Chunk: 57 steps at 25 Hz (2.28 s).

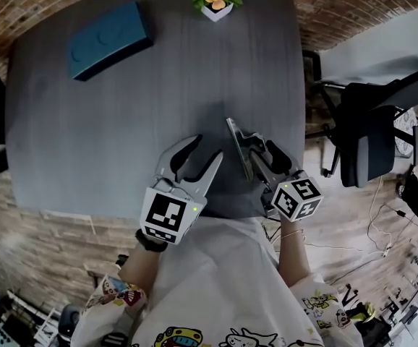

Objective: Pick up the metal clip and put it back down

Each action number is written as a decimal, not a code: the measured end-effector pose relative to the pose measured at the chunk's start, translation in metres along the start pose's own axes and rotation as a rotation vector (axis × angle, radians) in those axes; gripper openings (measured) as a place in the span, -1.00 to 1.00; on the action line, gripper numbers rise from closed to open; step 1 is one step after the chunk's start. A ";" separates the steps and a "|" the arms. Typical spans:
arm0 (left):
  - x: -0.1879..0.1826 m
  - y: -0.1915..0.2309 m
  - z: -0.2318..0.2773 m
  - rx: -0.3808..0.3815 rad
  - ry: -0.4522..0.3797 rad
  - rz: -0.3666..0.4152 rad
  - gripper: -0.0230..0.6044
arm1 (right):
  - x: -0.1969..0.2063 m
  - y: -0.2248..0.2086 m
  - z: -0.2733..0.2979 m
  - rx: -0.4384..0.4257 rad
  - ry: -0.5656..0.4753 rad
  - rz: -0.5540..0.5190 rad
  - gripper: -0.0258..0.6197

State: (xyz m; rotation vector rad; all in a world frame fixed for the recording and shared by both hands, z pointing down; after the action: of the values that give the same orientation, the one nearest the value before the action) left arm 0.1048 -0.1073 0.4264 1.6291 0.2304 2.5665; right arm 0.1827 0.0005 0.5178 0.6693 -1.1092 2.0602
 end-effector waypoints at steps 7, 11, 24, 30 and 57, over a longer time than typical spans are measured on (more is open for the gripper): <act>0.014 -0.005 0.010 0.021 0.031 -0.001 -0.33 | 0.012 -0.005 0.010 -0.025 0.053 0.041 -0.19; 0.019 -0.006 0.011 0.027 0.044 -0.005 -0.33 | 0.017 -0.004 0.015 -0.050 0.091 0.074 -0.19; 0.023 0.001 0.012 0.024 0.050 -0.020 -0.33 | 0.032 -0.002 0.028 -0.057 0.302 0.011 -0.46; 0.025 0.002 0.012 0.021 0.047 -0.028 -0.33 | 0.032 -0.006 0.029 -0.073 0.334 0.047 -0.55; 0.009 0.019 -0.006 -0.055 -0.021 -0.025 -0.34 | -0.003 -0.002 0.019 -0.101 0.240 0.071 -0.61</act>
State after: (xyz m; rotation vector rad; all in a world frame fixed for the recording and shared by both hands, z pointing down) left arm 0.0957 -0.1253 0.4348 1.6226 0.1760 2.5128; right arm 0.1880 -0.0165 0.5262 0.3264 -1.1020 2.0648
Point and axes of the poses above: the fingertips, and each gripper's own axes: z forward along the fingers, y to its left, x out of its underside, the point moved 1 cm from there along -z, backward along the fingers, and after that the axes turned 2 degrees about z, right-handed, at the moved point
